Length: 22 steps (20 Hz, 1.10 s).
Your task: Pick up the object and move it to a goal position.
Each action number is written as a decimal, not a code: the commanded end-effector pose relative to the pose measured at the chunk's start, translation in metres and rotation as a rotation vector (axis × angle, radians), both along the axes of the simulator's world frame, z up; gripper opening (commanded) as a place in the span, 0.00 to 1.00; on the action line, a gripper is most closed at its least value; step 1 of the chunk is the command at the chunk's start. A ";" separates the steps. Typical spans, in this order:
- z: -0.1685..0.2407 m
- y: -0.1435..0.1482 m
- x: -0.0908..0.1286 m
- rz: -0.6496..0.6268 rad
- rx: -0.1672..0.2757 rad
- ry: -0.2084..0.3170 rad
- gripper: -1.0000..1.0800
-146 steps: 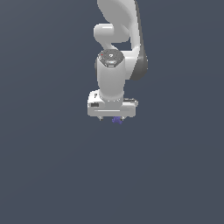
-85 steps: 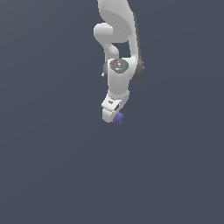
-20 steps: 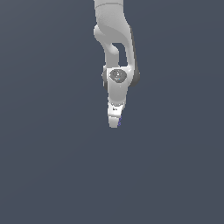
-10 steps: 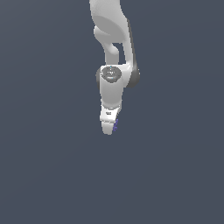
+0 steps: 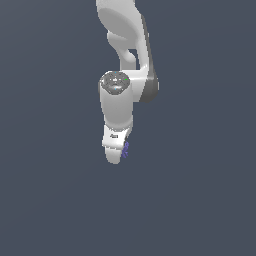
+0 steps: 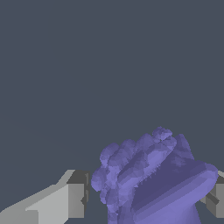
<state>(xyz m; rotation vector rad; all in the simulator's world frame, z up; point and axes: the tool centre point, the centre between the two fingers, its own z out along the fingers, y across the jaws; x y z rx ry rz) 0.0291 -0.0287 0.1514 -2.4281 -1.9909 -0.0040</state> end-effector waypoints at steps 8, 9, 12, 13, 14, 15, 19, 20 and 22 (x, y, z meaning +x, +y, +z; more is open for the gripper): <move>0.034 -0.021 0.047 0.000 -0.001 0.001 0.00; 0.037 -0.022 0.051 0.000 -0.001 0.001 0.00; 0.045 -0.028 0.064 0.000 -0.001 0.001 0.00; 0.048 -0.029 0.068 0.000 -0.001 0.001 0.00; 0.051 -0.031 0.072 0.000 -0.002 0.001 0.00; 0.053 -0.033 0.076 0.000 -0.002 0.001 0.00; 0.062 -0.038 0.088 0.000 -0.003 0.001 0.00; 0.064 -0.039 0.091 0.000 -0.003 0.001 0.00; 0.066 -0.041 0.096 0.000 -0.003 0.001 0.00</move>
